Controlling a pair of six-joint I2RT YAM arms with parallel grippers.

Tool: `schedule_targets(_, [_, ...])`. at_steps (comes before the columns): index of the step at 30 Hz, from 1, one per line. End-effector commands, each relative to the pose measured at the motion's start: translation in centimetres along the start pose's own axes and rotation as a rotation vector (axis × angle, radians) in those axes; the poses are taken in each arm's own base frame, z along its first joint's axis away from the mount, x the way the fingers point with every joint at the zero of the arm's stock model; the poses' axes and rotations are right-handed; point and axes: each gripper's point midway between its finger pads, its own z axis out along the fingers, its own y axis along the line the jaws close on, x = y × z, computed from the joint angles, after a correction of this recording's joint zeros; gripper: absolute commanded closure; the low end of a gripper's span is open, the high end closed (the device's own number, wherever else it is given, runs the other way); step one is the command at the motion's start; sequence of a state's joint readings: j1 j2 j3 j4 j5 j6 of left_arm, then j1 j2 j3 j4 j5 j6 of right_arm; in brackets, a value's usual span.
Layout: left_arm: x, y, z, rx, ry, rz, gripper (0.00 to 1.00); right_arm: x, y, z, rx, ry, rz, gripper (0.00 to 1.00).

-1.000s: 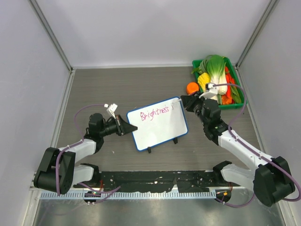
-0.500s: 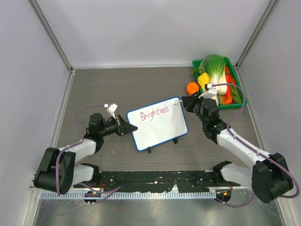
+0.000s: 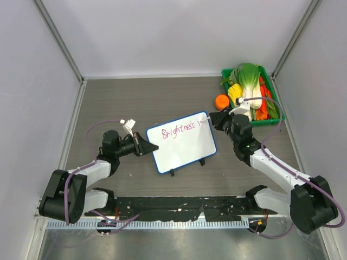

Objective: Write a sentence on the whiteboard
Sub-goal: Write with the whiteboard marker on the whiteboard.

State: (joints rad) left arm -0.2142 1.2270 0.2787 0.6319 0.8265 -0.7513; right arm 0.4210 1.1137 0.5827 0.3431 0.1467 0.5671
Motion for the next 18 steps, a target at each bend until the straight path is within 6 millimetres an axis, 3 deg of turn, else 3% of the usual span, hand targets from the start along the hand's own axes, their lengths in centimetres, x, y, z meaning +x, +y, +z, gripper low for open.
schedule_targets(1, [0.47,2.42,-0.07,-0.101,-0.006,0.022,1.00,0.06,-0.49,-0.28,0.004,-0.010,-0.006,0.99])
schedule_targets(11, [0.50,2.43,-0.08,-0.101,-0.006,0.022,1.00,1.03,-0.71,-1.03,-0.008,0.017,-0.011,0.99])
schedule_targets(18, [0.48,2.40,-0.09,-0.101,-0.007,0.023,1.00,0.44,-0.53,-0.69,-0.004,-0.003,-0.004,0.99])
